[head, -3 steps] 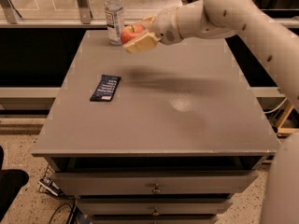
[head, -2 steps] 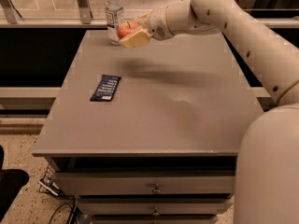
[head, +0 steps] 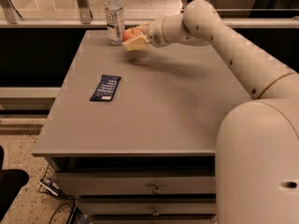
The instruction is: Move apple near blue plastic bottle
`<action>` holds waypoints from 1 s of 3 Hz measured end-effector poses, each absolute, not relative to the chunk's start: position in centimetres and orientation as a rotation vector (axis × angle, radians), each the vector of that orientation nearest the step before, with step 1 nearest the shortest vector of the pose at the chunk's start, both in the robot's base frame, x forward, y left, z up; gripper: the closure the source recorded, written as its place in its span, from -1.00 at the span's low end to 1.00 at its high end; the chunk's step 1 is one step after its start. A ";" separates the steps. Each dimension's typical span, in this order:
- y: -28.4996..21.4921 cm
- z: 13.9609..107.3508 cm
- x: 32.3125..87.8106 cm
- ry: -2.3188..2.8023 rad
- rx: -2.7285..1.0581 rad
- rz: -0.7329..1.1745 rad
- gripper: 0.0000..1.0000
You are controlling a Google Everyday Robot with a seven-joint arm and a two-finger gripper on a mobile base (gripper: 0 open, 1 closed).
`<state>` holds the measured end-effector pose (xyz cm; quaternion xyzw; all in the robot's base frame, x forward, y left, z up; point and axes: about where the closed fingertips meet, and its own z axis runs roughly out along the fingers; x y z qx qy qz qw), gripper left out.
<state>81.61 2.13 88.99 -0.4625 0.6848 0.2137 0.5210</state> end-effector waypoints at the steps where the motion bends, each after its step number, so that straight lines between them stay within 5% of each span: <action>1: 1.0 87.3 83.3 1.666 -1.082 0.475 1.00; 3: 1.6 86.8 83.4 1.668 -1.087 0.482 0.22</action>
Offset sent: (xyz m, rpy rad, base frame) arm 0.0159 -0.0103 -0.0160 -0.0126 -0.0003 -0.0387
